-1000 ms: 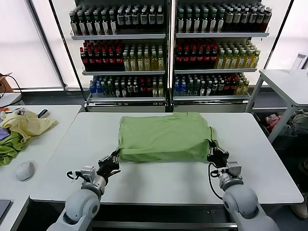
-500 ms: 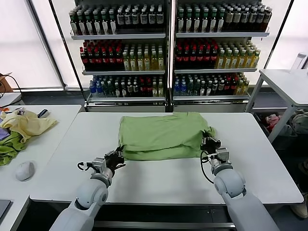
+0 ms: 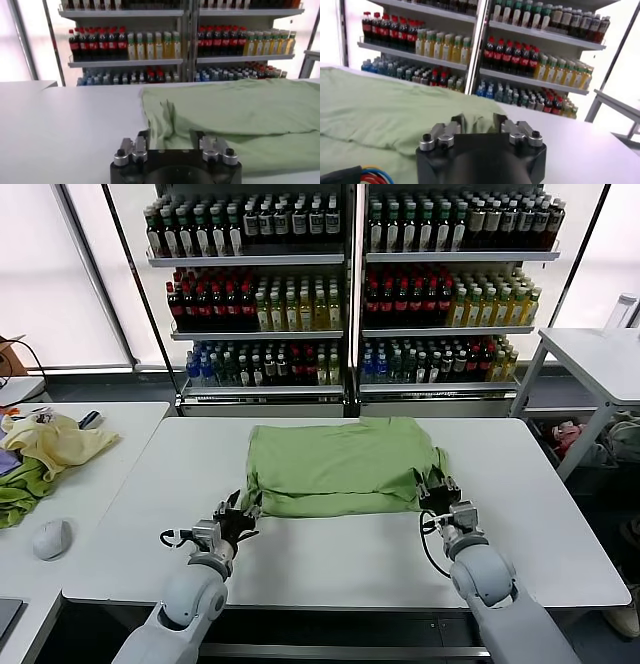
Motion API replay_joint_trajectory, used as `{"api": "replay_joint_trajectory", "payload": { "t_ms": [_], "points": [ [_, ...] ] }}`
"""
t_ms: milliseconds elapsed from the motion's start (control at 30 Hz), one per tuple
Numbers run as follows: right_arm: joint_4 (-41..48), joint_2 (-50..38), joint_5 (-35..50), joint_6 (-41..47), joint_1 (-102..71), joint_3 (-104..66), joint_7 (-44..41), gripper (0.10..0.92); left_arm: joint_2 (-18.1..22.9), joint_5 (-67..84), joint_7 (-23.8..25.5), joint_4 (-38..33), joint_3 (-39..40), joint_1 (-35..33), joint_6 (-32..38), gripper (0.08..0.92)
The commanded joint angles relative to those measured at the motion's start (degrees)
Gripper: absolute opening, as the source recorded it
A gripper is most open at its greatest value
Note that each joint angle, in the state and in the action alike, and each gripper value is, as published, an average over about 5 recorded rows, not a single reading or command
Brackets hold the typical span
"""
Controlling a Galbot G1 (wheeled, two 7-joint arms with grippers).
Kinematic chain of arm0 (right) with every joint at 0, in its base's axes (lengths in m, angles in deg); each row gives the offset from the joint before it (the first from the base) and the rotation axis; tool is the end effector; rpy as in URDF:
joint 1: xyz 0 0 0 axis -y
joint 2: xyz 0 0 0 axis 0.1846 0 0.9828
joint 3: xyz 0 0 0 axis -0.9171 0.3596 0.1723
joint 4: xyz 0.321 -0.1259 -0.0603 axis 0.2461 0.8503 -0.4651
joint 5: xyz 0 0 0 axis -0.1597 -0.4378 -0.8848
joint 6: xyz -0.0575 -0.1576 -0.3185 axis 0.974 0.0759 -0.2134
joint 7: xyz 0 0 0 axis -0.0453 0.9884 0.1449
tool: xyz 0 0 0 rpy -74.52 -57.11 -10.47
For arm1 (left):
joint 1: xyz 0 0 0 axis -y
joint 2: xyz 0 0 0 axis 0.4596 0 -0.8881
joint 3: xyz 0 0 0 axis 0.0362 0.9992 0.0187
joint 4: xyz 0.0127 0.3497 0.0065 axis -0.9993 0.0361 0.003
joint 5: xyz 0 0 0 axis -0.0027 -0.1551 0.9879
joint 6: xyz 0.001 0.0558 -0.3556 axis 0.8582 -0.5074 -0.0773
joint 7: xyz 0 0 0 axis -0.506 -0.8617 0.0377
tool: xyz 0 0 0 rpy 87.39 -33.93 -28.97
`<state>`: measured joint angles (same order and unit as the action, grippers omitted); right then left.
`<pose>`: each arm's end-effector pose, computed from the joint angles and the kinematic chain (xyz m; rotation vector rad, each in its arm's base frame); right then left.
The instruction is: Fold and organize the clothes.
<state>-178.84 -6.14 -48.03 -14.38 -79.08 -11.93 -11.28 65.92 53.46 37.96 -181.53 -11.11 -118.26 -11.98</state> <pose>0.3494 -0.0686 -0.2986 0.1239 -2.8593 0.2921 0.3357 0.0147 -0.3131 -0.1420 -2.7831 -0.0416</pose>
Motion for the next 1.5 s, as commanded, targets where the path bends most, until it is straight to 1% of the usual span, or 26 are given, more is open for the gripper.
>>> {"api": "replay_joint_trajectory", "payload": {
  "t_ms": [33, 100, 200, 300, 367, 467, 667, 867, 1000, 1067, 1133, 1200, 1367, 1500],
  "points": [
    [-1.40, -0.77, 3.18, 3.19, -3.82, -2.62, 0.71, 0.742, 0.09, 0.56, -0.25, -0.01, 0.06, -0.58, -2.39, 0.792],
    [-0.81, -0.80, 4.40, 4.61, -3.83, -2.85, 1.30, 0.783, 0.02, 1.23, -0.05, 0.30, 0.40, 0.16, -3.05, 0.815],
    [0.06, -0.68, 6.10, 6.49, -3.55, -2.87, 2.06, 0.815, -0.01, 1.70, 0.13, 0.87, 1.04, 1.35, -3.53, 0.806],
    [1.20, -0.60, 8.17, 7.65, -2.95, -2.69, 2.61, 0.821, 0.04, 1.84, 0.33, 1.66, 1.76, 2.46, -3.56, 0.740],
    [1.88, -0.65, 9.61, 7.86, -2.59, -2.45, 2.79, 0.811, 0.11, 1.85, 0.49, 2.14, 2.19, 2.95, -3.50, 0.680],
    [2.21, -0.75, 10.55, 7.65, -2.27, -1.98, 2.79, 0.751, 0.20, 1.89, 0.80, 2.65, 2.67, 3.36, -3.49, 0.593],
    [2.04, -1.00, 10.62, 6.92, -1.83, -1.57, 2.51, 0.579, 0.23, 3.22, 1.83, 3.34, 2.97, 3.61, -3.82, 0.420],
    [1.54, -1.75, 10.66, 6.26, -2.10, -1.47, 2.05, 0.406, -0.17, 9.14, 3.45, 3.39, 1.96, 3.32, -4.96, 0.247],
    [0.12, -1.96, 10.65, 6.02, -3.14, -1.53, 1.87, 0.285, -1.06, 10.34, 4.43, 2.45, 1.02, 2.22, -5.23, 0.145],
    [-1.23, -2.10, 10.58, 5.89, -4.27, -1.65, 1.82, 0.233, -1.82, 10.00, 4.54, 1.08, 0.40, 0.79, -5.23, 0.109],
    [-2.92, -2.30, 10.47, 5.83, -5.72, -1.85, 1.81, 0.185, -2.79, 9.52, 4.63, -0.91, -0.46, -1.10, -5.23, 0.091],
    [-5.12, -2.57, 10.16, 5.89, -7.57, -2.22, 1.84, 0.159, -3.83, 8.97, 4.73, -3.28, -1.61, -3.46, -5.20, 0.089],
    [-12.45, -2.94, 8.36, 6.32, -14.36, -4.09, 1.99, 0.149, -6.18, 8.26, 4.78, -10.40, -5.25, -10.17, -5.36, 0.089],
    [-19.22, -2.81, 6.19, 6.59, -21.54, -6.59, 2.10, 0.149, -8.17, 8.51, 4.77, -16.29, -9.45, -17.52, -5.92, 0.089]
  ]
}}
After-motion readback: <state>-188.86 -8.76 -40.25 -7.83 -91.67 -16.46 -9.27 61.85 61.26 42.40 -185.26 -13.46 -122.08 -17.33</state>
